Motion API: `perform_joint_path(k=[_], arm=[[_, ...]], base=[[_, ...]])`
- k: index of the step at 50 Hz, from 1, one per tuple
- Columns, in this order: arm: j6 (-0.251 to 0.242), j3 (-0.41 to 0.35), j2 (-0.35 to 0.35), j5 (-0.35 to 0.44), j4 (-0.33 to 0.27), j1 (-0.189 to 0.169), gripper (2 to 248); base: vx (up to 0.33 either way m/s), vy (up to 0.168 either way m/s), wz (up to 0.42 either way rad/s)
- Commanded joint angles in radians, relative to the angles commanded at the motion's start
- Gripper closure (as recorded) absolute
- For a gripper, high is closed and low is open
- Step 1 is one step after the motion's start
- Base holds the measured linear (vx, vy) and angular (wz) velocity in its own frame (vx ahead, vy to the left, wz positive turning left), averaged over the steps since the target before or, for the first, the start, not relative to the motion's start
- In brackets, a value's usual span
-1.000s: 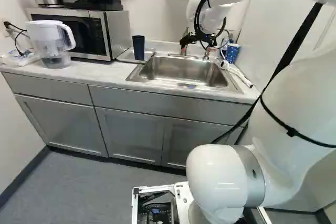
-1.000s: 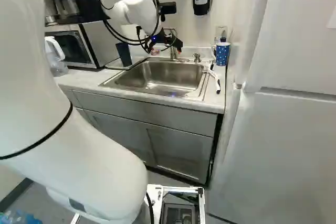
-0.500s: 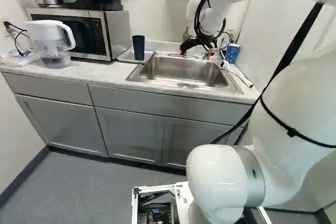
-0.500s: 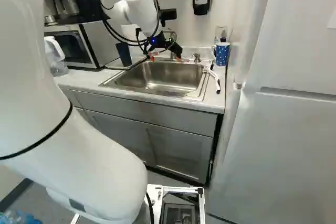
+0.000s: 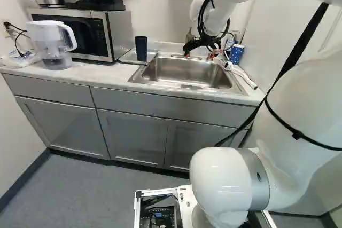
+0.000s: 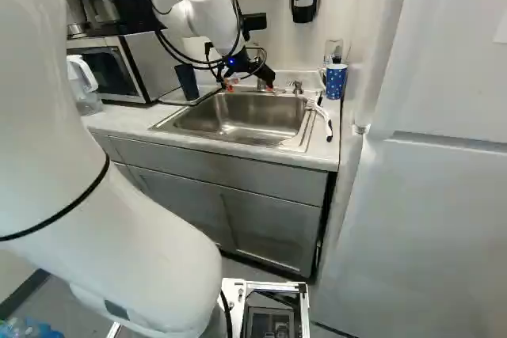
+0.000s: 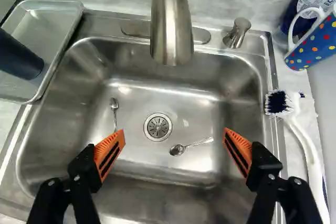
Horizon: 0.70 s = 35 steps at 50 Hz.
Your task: Rinse the cup and place it in the tray
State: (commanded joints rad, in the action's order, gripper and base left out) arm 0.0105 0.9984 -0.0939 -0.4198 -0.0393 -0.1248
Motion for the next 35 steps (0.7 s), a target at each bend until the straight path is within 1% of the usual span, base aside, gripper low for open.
perform_joint_path(k=[25,35], arm=[[0.000,0.000,0.000,0.000,0.000,0.000,3],[0.000,0.000,0.000,0.000,0.000,0.000,3]], base=[[0.000,0.000,0.002],[-0.045,0.015,0.034]])
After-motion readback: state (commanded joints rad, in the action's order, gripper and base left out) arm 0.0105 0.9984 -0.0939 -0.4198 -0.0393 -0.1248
